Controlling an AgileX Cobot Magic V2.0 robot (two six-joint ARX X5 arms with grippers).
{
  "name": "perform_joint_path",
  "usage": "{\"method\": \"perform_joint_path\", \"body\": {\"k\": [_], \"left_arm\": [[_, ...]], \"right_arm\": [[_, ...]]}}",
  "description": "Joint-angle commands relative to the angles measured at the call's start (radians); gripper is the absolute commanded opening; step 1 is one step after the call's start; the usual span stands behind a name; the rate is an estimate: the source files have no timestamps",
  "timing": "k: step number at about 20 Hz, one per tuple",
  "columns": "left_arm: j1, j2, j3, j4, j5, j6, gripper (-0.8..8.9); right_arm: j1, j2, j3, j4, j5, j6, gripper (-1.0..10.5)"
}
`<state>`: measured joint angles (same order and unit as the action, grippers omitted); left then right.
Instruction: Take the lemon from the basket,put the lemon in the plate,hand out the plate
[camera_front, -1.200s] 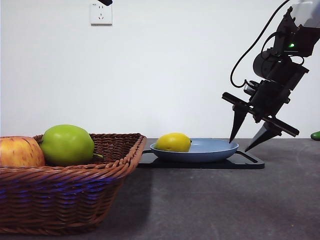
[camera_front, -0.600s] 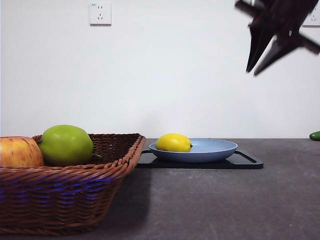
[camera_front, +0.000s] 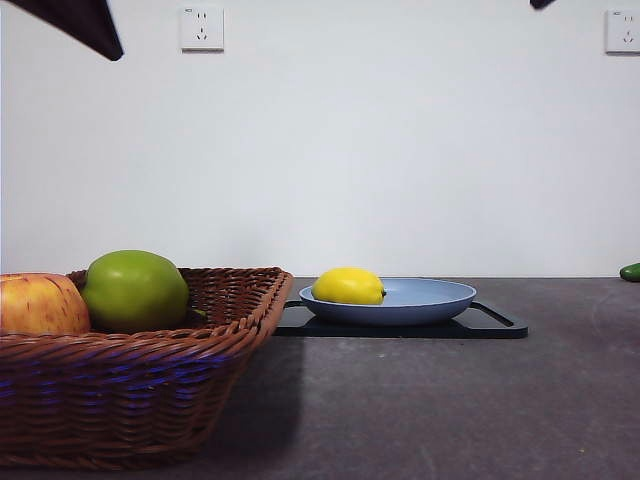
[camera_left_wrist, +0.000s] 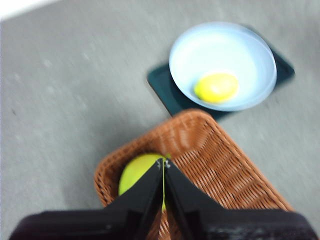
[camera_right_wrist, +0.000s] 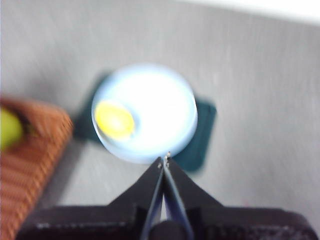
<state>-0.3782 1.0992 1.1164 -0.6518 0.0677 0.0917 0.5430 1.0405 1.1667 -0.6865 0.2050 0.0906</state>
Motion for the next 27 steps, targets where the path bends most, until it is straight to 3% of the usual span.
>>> {"method": "perform_joint_path", "body": {"k": [1, 5, 9, 24, 27], "left_arm": [[0.018, -0.097, -0.138, 0.154, 0.013, -0.055, 0.06], [0.020, -0.317, -0.464, 0.443, 0.012, -0.127, 0.06], [0.019, -0.437, -0.621, 0.473, 0.020, -0.179, 0.06], [0.021, -0.496, -0.620, 0.459, 0.037, -0.172, 0.08], [0.042, -0.694, -0.624, 0.400, -0.005, -0.063, 0.08]], "right_arm": [[0.036, -0.103, -0.180, 0.177, 0.030, 0.033, 0.0], [0.060, -0.260, -0.489, 0.449, 0.066, 0.035, 0.0], [0.062, -0.309, -0.706, 0.626, 0.063, 0.079, 0.0], [0.060, -0.303, -0.715, 0.621, 0.063, 0.095, 0.0], [0.060, -0.303, -0.715, 0.621, 0.064, 0.095, 0.0]]}}
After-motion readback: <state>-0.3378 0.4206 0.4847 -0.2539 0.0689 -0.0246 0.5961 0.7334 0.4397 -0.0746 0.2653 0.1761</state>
